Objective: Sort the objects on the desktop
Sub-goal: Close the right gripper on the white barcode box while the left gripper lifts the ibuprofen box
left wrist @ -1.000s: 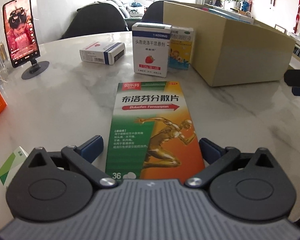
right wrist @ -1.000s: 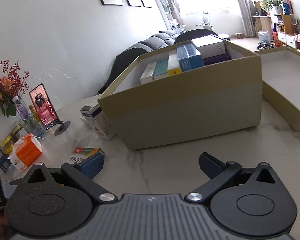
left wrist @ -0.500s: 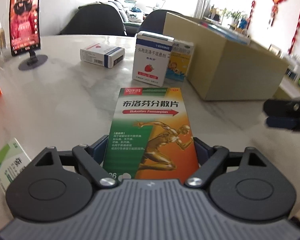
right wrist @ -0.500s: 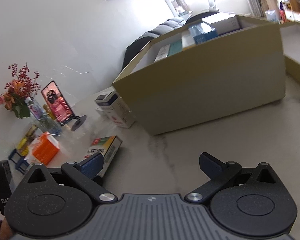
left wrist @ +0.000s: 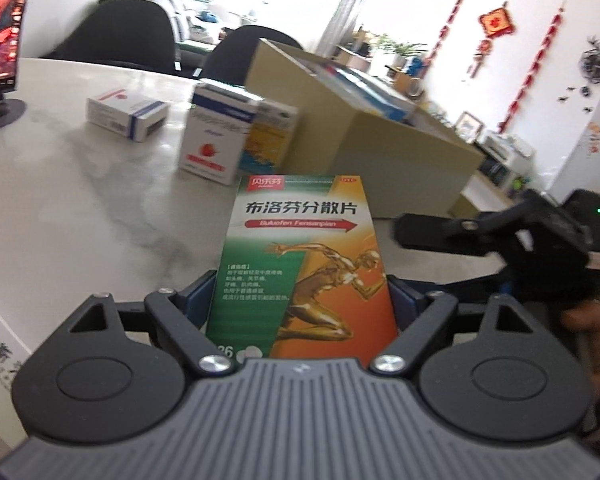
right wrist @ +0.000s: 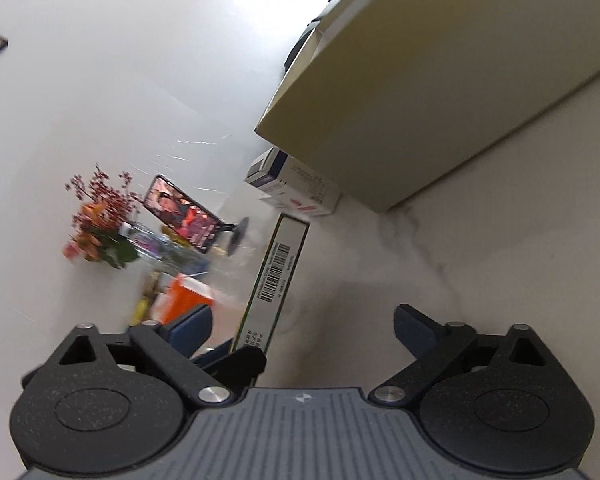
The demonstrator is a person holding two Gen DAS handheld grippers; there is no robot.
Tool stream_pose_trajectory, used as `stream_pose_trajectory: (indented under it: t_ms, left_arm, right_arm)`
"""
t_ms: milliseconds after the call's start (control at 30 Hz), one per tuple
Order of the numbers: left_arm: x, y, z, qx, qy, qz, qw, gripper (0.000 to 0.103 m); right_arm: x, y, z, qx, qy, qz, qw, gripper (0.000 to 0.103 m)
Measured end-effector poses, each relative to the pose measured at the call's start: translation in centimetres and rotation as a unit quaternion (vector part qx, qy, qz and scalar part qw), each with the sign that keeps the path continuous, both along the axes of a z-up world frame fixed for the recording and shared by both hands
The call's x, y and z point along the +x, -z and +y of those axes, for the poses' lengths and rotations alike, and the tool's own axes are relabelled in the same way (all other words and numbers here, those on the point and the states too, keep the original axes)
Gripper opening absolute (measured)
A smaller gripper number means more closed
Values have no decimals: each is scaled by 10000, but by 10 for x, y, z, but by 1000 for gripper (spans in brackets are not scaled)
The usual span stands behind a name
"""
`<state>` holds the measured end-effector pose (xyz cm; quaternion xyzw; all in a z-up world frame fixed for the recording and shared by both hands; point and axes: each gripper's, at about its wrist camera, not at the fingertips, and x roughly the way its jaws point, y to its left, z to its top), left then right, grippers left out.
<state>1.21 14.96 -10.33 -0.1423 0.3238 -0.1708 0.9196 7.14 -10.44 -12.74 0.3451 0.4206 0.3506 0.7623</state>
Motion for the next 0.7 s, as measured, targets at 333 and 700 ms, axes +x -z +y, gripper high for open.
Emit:
stream_pose_trajectory:
  t_ms: [333,700]
  left_arm:
    - [1,-4,-17,79,329,-48,9994,86]
    - [-2,-11,-21,288,546,-159,9980,92]
  right_arm:
    - [0,-1,-3,283,-53,129,9995,48]
    - [0,-7,-17,697,77,219,9973,22]
